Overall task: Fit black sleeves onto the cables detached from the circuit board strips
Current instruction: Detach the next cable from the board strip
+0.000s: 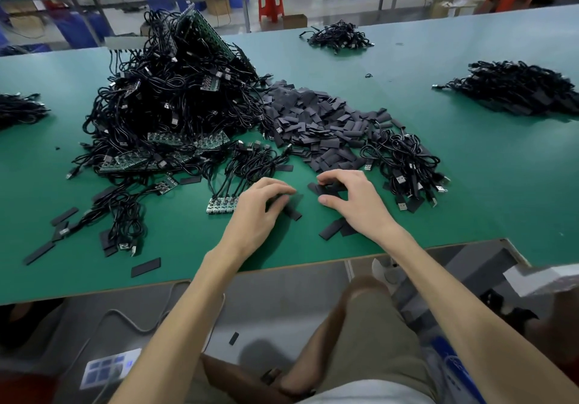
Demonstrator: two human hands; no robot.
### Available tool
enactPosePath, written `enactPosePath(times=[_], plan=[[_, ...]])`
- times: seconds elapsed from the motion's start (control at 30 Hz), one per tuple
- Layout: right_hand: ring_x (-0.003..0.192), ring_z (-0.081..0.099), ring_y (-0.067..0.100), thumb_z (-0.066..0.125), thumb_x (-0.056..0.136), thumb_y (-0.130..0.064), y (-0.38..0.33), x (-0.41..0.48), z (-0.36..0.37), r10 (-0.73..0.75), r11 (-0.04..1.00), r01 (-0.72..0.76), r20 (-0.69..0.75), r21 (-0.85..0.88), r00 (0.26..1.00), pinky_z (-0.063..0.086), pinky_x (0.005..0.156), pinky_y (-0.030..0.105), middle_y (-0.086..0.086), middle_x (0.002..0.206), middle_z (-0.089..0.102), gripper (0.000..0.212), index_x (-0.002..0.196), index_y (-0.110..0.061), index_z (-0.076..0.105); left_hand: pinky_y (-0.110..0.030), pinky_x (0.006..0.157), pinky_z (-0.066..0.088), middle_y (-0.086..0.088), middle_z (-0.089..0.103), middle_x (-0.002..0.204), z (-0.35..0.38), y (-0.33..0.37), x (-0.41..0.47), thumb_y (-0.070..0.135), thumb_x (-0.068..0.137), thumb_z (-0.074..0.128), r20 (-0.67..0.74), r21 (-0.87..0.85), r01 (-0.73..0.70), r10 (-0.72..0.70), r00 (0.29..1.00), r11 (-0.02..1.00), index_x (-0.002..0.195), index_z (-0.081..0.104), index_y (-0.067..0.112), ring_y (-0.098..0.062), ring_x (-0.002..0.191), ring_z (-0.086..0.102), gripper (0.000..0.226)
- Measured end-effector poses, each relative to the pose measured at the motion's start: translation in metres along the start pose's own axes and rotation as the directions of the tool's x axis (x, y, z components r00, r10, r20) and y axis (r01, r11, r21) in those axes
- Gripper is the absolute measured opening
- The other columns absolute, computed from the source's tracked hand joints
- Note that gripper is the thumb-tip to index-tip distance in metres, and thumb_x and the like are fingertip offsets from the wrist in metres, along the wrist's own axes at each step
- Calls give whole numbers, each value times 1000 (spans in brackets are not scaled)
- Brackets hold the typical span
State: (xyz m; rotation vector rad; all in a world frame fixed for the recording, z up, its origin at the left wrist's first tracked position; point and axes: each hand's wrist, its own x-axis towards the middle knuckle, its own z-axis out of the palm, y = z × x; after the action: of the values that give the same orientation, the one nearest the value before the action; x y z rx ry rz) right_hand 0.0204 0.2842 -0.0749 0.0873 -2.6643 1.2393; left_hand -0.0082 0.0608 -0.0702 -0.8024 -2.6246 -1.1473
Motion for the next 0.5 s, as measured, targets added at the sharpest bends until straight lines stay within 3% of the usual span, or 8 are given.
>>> enactPosePath(times=[0.07, 0.17, 0.27, 0.37, 0.43, 0.5], plan=[[119, 43, 2, 77, 90, -19, 1, 0, 1, -8, 1000, 8, -12, 3, 1000, 32, 95, 13, -8, 120, 65, 39, 127, -24, 65, -17, 97, 44, 8, 65, 116, -4, 0, -6, 7, 99, 62, -37, 14, -31, 31, 999, 999, 111, 76, 18, -4, 107, 60, 22], [118, 44, 2, 76, 91, -21, 1, 0, 0, -12, 1000, 12, -16, 7, 1000, 33, 96, 17, -9, 118, 66, 37, 127, -24, 66, -27, 101, 35, 5, 65, 121, -8, -7, -13, 1, 95, 64, -156, 219, -19, 54, 986, 976, 113, 75, 18, -17, 116, 56, 27], [119, 45, 3, 76, 91, -22, 2, 0, 1, -12, 1000, 12, -15, 12, 1000, 34, 98, 20, -11, 117, 65, 37, 127, -24, 66, -33, 98, 23, 5, 58, 129, -15, -18, -18, 23, 94, 71, -287, 330, 215, -120, 950, 919, 123, 69, 23, -20, 124, 47, 29], [121, 45, 3, 76, 91, -22, 2, 0, 1, -16, 1000, 16, -14, 16, 1000, 34, 98, 21, -13, 116, 64, 37, 126, -26, 66, -42, 107, 21, 4, 49, 141, -18, -27, -18, 57, 91, 65, -194, 325, 343, -293, 936, 881, 137, 60, 23, -19, 134, 36, 58], [121, 45, 4, 76, 91, -22, 2, -1, 1, -17, 1000, 18, -14, 17, 1000, 35, 100, 21, -12, 116, 64, 36, 126, -26, 66, -41, 109, 20, 5, 48, 146, -18, -28, -16, 63, 87, 64, -134, 326, 301, -272, 953, 896, 142, 57, 22, -18, 137, 34, 69], [121, 46, 5, 77, 91, -21, 2, -1, 1, -31, 999, 32, -14, 8, 999, 36, 100, 20, -12, 115, 63, 36, 125, -25, 67, -35, 104, 20, 7, 52, 145, -19, -26, -17, 60, 86, 67, -131, 316, 265, -235, 963, 911, 140, 59, 23, -18, 136, 38, 66]])
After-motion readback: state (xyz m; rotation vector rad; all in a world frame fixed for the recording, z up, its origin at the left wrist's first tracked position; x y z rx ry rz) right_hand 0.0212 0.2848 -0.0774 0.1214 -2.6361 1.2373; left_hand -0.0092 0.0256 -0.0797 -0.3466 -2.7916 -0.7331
